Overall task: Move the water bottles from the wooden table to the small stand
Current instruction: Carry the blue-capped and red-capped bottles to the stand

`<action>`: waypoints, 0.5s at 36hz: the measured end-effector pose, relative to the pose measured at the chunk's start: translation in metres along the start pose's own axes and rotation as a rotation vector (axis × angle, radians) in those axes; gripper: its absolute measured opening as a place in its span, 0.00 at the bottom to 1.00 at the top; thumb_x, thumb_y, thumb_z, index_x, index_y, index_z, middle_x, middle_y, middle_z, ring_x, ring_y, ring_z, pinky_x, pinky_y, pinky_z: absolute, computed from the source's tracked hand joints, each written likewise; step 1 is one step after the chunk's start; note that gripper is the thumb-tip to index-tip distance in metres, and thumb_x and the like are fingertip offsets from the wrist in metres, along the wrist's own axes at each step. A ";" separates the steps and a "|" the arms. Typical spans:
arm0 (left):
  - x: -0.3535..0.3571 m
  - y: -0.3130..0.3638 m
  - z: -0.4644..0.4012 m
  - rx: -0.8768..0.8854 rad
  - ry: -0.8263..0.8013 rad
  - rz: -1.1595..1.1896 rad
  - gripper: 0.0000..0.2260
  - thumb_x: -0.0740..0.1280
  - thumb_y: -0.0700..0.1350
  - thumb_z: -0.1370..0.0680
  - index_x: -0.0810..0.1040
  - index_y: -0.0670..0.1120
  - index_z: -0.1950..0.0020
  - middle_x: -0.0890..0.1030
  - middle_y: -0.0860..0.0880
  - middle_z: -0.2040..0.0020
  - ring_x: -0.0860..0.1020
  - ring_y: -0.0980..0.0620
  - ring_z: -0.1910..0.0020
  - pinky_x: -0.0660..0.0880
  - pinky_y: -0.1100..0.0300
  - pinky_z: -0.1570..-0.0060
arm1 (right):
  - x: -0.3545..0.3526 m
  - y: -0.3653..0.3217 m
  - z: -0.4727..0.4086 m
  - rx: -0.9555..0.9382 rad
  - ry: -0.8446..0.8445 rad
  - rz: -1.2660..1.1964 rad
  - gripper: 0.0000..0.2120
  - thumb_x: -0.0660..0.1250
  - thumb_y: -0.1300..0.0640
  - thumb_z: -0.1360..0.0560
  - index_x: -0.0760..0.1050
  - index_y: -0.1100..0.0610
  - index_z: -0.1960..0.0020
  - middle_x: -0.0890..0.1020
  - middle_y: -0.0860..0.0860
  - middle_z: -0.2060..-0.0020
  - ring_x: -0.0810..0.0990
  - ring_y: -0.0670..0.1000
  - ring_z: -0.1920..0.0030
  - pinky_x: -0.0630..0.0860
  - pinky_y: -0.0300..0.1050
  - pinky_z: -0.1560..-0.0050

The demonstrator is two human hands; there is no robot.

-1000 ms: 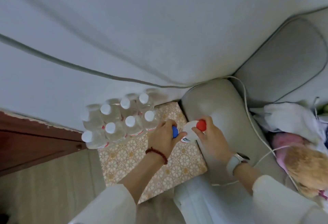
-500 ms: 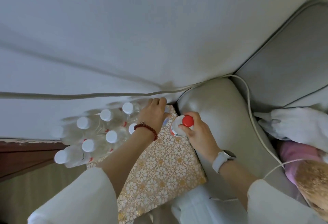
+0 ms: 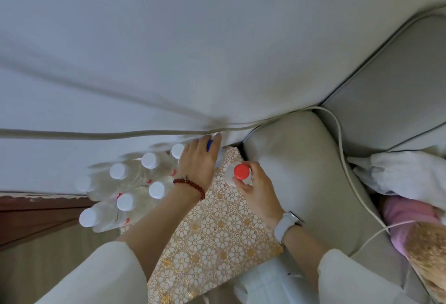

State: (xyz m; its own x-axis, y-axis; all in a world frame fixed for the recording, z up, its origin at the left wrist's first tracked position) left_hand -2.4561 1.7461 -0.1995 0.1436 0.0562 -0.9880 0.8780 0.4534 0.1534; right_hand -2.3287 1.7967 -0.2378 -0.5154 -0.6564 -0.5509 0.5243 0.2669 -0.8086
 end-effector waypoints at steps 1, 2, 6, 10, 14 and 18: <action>0.000 0.001 0.004 0.000 0.014 0.004 0.30 0.76 0.31 0.42 0.74 0.38 0.42 0.81 0.37 0.50 0.81 0.39 0.58 0.79 0.52 0.61 | 0.002 -0.002 -0.001 -0.003 -0.004 -0.013 0.17 0.68 0.53 0.28 0.70 0.57 0.42 0.78 0.52 0.46 0.76 0.49 0.47 0.73 0.39 0.46; -0.002 0.002 0.009 0.004 0.031 0.013 0.29 0.74 0.30 0.41 0.74 0.37 0.41 0.80 0.36 0.46 0.81 0.39 0.54 0.79 0.51 0.60 | 0.005 -0.003 -0.001 -0.008 -0.007 -0.022 0.17 0.68 0.54 0.28 0.70 0.57 0.43 0.78 0.51 0.47 0.75 0.48 0.48 0.71 0.34 0.47; -0.002 -0.002 0.034 0.033 0.103 0.022 0.23 0.69 0.34 0.33 0.73 0.41 0.39 0.77 0.40 0.38 0.77 0.41 0.41 0.76 0.49 0.49 | 0.011 -0.009 -0.003 -0.030 -0.014 -0.013 0.17 0.69 0.54 0.28 0.70 0.59 0.43 0.78 0.52 0.48 0.74 0.46 0.50 0.67 0.26 0.52; -0.006 -0.015 0.051 -0.005 0.090 -0.063 0.21 0.57 0.43 0.29 0.71 0.45 0.36 0.77 0.47 0.37 0.75 0.45 0.38 0.72 0.47 0.46 | 0.021 -0.016 -0.008 -0.022 -0.039 -0.032 0.16 0.69 0.56 0.28 0.70 0.59 0.43 0.77 0.53 0.48 0.73 0.47 0.51 0.66 0.29 0.55; -0.002 -0.023 0.051 -0.028 0.018 -0.144 0.27 0.55 0.52 0.29 0.64 0.47 0.31 0.70 0.47 0.31 0.66 0.41 0.31 0.63 0.39 0.38 | 0.033 -0.024 -0.013 -0.019 -0.042 -0.064 0.15 0.69 0.57 0.28 0.70 0.59 0.45 0.76 0.52 0.49 0.73 0.47 0.51 0.66 0.24 0.57; 0.015 -0.039 0.051 -0.051 -0.060 -0.182 0.35 0.65 0.59 0.32 0.59 0.48 0.29 0.66 0.47 0.28 0.62 0.38 0.29 0.58 0.33 0.35 | 0.040 -0.023 -0.013 -0.015 -0.055 -0.060 0.14 0.69 0.56 0.28 0.69 0.58 0.46 0.74 0.49 0.51 0.72 0.47 0.53 0.66 0.28 0.59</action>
State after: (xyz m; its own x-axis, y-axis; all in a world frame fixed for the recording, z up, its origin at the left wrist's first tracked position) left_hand -2.4654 1.6842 -0.2195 0.0134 -0.0835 -0.9964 0.8678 0.4959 -0.0299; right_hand -2.3708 1.7734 -0.2439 -0.5072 -0.7094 -0.4894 0.4829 0.2364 -0.8432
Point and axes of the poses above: each hand's wrist, its own z-axis away from the middle knuckle, its own x-axis out of the palm, y = z × x, the point moved 9 cm from there along -z, towards the middle knuckle
